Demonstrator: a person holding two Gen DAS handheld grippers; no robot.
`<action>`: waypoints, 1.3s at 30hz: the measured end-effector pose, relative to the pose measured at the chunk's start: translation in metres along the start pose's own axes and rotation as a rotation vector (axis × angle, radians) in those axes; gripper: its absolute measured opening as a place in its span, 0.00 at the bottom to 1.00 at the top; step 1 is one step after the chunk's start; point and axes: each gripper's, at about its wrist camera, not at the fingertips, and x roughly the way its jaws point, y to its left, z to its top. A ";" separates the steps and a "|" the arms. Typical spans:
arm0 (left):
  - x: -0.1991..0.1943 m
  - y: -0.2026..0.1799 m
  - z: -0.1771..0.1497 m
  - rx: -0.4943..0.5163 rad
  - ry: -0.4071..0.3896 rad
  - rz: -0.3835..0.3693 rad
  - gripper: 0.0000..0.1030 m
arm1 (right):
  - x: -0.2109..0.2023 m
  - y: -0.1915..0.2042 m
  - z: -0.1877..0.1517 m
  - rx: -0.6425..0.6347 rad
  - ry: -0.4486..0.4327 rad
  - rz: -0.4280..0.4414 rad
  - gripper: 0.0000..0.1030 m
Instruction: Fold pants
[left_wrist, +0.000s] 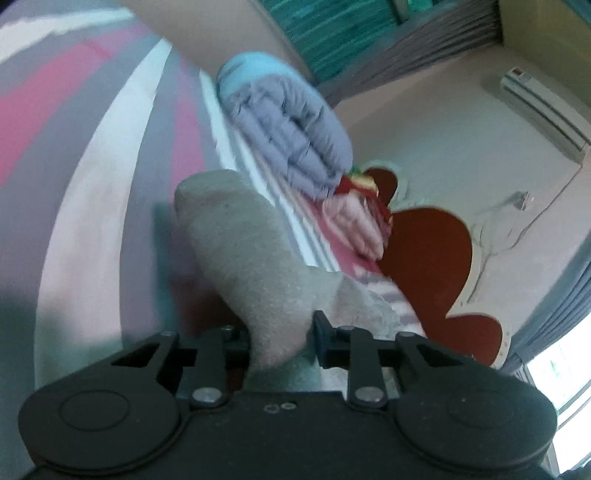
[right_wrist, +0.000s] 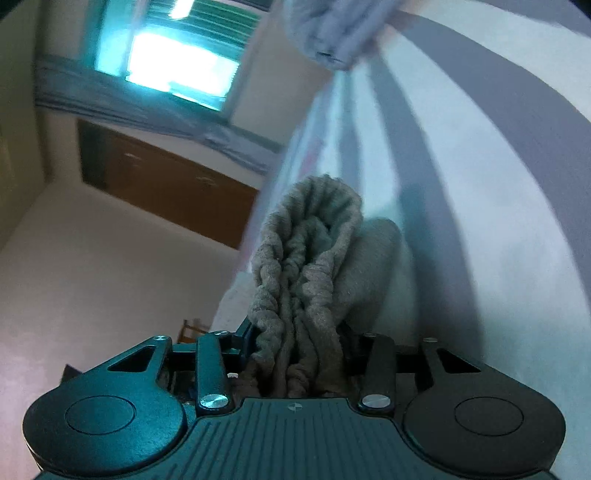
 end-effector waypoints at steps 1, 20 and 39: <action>0.001 0.002 0.011 0.004 -0.018 -0.001 0.17 | 0.006 0.004 0.009 -0.011 -0.004 0.008 0.41; 0.041 0.062 0.040 0.084 -0.100 0.227 0.92 | 0.099 -0.063 0.110 0.108 -0.093 -0.025 0.79; -0.127 -0.097 -0.155 0.241 -0.244 0.661 0.94 | -0.063 0.069 -0.109 -0.349 -0.159 -0.496 1.00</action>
